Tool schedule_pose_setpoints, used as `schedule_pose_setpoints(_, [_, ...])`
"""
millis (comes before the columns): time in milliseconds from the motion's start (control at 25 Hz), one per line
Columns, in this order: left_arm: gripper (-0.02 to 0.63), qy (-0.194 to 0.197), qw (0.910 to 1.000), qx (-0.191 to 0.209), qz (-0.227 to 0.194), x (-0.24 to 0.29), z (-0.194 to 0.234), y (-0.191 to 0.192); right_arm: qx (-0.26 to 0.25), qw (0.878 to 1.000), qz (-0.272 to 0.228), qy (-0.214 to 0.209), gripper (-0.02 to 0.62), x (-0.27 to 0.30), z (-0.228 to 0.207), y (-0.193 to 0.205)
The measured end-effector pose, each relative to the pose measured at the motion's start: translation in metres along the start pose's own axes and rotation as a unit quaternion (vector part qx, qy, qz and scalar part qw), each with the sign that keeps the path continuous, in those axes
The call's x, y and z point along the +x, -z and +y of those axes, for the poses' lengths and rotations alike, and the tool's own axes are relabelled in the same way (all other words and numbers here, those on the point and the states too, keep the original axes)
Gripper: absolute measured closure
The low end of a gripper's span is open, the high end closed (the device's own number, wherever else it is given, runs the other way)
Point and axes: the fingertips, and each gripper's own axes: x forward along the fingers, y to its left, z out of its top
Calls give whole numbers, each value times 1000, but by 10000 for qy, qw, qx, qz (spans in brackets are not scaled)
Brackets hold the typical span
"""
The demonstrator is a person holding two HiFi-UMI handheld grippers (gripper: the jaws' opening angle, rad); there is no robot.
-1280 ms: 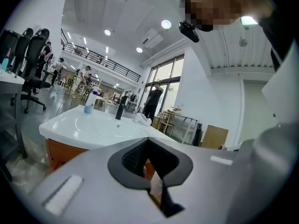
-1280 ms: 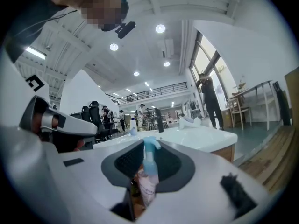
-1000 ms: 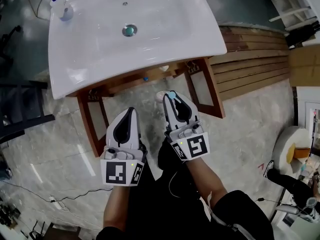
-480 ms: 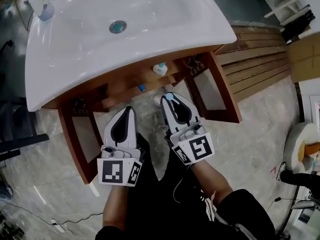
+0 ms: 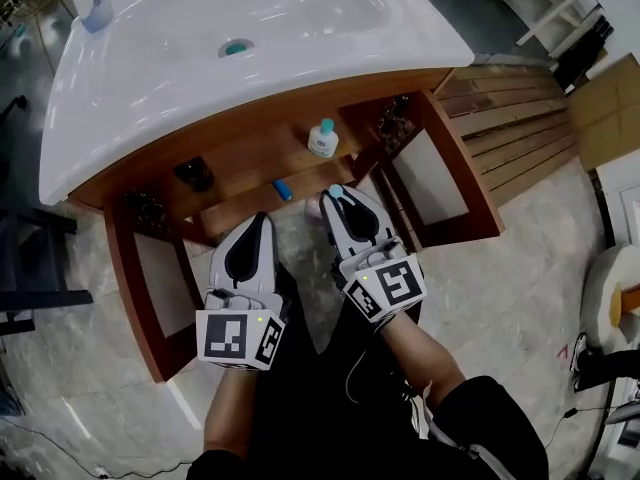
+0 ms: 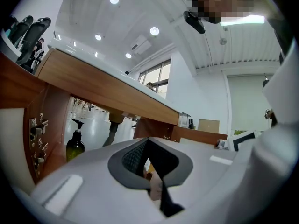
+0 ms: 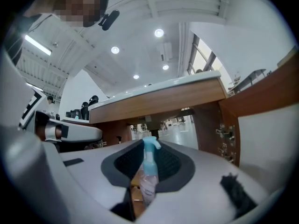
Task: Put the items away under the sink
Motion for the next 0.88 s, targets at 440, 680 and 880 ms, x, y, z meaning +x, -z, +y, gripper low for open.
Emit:
schedule_pose_setpoints(440, [601, -145, 9999, -59, -71, -15, 8, 1, 14, 10000, -46, -60, 514, 31, 2, 7])
schedule_pose_setpoints(680, [601, -253, 9996, -18, -102, -23, 13, 1, 10, 9997, -231, 8, 514, 49, 1, -2])
schedule_pose_setpoints(880, [601, -245, 9996, 0, -142, -29, 15, 1, -78, 9993, -316, 186, 514, 62, -9, -6])
